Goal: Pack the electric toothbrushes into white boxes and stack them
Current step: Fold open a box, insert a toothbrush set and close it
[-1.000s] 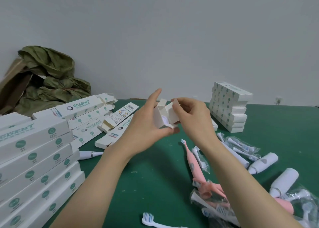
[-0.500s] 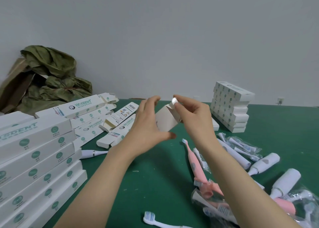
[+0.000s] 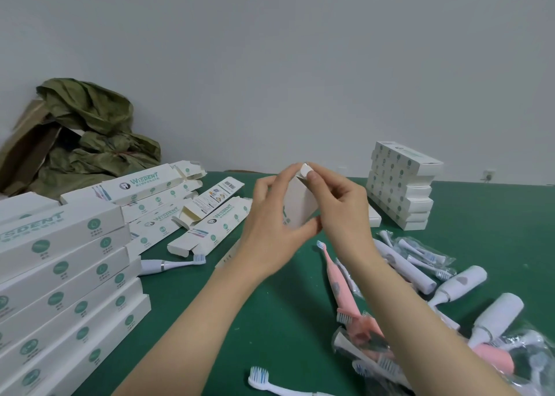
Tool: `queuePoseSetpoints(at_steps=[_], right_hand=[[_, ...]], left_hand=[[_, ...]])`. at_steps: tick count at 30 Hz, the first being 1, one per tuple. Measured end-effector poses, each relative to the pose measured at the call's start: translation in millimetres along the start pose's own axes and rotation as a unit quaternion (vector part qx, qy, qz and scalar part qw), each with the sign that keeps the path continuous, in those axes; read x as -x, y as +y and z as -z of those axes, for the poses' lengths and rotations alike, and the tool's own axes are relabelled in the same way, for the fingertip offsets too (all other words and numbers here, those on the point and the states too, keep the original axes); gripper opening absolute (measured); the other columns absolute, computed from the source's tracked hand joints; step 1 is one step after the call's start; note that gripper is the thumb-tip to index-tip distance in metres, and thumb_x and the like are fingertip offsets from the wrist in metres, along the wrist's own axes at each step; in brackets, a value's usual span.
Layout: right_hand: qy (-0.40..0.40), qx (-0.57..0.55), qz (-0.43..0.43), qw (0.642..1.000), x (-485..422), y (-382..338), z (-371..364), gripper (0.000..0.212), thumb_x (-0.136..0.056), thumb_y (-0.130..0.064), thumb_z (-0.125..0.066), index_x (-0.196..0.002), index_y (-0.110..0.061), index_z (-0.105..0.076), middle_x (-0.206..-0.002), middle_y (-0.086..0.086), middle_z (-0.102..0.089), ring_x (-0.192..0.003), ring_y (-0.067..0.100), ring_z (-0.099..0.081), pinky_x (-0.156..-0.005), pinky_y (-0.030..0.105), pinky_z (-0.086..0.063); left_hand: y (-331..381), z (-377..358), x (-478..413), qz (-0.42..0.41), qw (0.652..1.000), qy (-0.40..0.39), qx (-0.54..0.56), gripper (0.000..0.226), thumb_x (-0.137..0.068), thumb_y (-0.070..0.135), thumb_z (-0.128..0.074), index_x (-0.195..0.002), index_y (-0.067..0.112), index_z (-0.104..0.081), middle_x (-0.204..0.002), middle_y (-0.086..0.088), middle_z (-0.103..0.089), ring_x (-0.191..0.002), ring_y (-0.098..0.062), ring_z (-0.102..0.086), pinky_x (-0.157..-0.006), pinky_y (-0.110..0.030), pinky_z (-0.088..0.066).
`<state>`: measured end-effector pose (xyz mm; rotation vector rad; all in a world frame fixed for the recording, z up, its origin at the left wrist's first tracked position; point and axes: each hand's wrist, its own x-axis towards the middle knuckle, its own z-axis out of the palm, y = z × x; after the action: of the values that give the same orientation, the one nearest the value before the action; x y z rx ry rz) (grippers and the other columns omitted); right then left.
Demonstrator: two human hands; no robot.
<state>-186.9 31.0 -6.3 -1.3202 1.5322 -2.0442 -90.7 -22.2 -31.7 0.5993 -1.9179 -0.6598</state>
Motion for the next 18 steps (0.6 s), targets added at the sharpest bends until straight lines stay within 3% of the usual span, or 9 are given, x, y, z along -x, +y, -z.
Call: queuePoseSetpoints(at_steps=[3, 5, 7, 9, 13, 16, 18], right_hand=[[0.002, 0.008, 0.007, 1.000, 4, -1, -5, 0.020, -0.093, -0.021, -0.055, -0.101, -0.028, -0.073, -0.091, -0.011, -0.074, -0.090, 0.006, -0.067, -0.085, 0.028, -0.052], [-0.010, 0.021, 0.020, 1.000, 5, -1, -5, 0.021, -0.094, -0.022, -0.055, -0.103, -0.030, -0.072, -0.088, -0.014, -0.073, -0.080, 0.002, -0.065, -0.080, 0.026, -0.051], [-0.015, 0.039, 0.036, 0.998, 5, -1, -6, 0.021, -0.094, -0.022, -0.055, -0.099, -0.037, -0.070, -0.080, -0.016, -0.072, -0.071, 0.012, -0.061, -0.075, 0.029, -0.050], [-0.014, 0.045, 0.041, 0.998, 4, 0, -6, 0.022, -0.094, -0.022, -0.056, -0.098, -0.039, -0.070, -0.084, -0.017, -0.072, -0.080, 0.014, -0.066, -0.079, 0.030, -0.052], [-0.013, 0.050, 0.038, 0.998, 0, 5, -2, 0.021, -0.094, -0.021, -0.056, -0.108, -0.025, -0.072, -0.098, -0.017, -0.071, -0.092, -0.008, -0.063, -0.080, 0.013, -0.047], [-0.030, 0.118, 0.087, 0.989, 0, 6, -3, 0.025, -0.094, -0.023, -0.056, -0.116, -0.019, -0.069, -0.110, -0.006, -0.070, -0.097, -0.005, -0.059, -0.086, 0.012, -0.045], [-0.041, 0.169, 0.128, 0.976, 2, 8, -5, 0.030, -0.096, -0.021, -0.053, -0.123, -0.014, -0.063, -0.120, 0.000, -0.066, -0.103, -0.002, -0.055, -0.087, 0.004, -0.037]], left_hand=[[1, 0, 0, -0.022, 0.998, 0.047, 0.046, 0.045, -0.075, 0.042, -0.065, -0.115, 0.040, -0.045, -0.109, 0.010, -0.055, -0.101, -0.005, -0.053, -0.078, -0.020, -0.043], [1, 0, -1, -0.020, 0.997, 0.066, 0.034, 0.043, -0.074, 0.046, -0.061, -0.113, 0.037, -0.044, -0.107, 0.009, -0.055, -0.097, -0.008, -0.053, -0.074, -0.019, -0.042], [2, 1, -1, -0.022, 0.997, 0.068, 0.022, 0.046, -0.072, 0.049, -0.057, -0.114, 0.035, -0.044, -0.108, 0.008, -0.054, -0.096, -0.009, -0.052, -0.072, -0.017, -0.039], [1, 3, -2, -0.019, 0.998, 0.050, 0.029, 0.045, -0.073, 0.047, -0.062, -0.113, 0.039, -0.042, -0.107, 0.011, -0.054, -0.097, -0.009, -0.053, -0.071, -0.018, -0.041], [-10, 4, -2, 0.017, 1.000, 0.009, 0.009, 0.071, -0.063, 0.031, -0.081, -0.123, 0.033, -0.042, -0.115, 0.013, -0.053, -0.102, -0.003, -0.051, -0.076, -0.014, -0.043], [-13, 4, -3, -0.023, 0.997, 0.054, -0.056, 0.057, -0.065, 0.021, -0.081, -0.117, 0.021, -0.057, -0.104, 0.004, -0.058, -0.091, -0.002, -0.048, -0.071, -0.005, -0.036], [-13, 5, -5, -0.029, 0.995, 0.074, -0.067, 0.052, -0.064, 0.020, -0.080, -0.113, 0.018, -0.063, -0.099, 0.000, -0.061, -0.087, -0.005, -0.049, -0.070, -0.005, -0.035]])
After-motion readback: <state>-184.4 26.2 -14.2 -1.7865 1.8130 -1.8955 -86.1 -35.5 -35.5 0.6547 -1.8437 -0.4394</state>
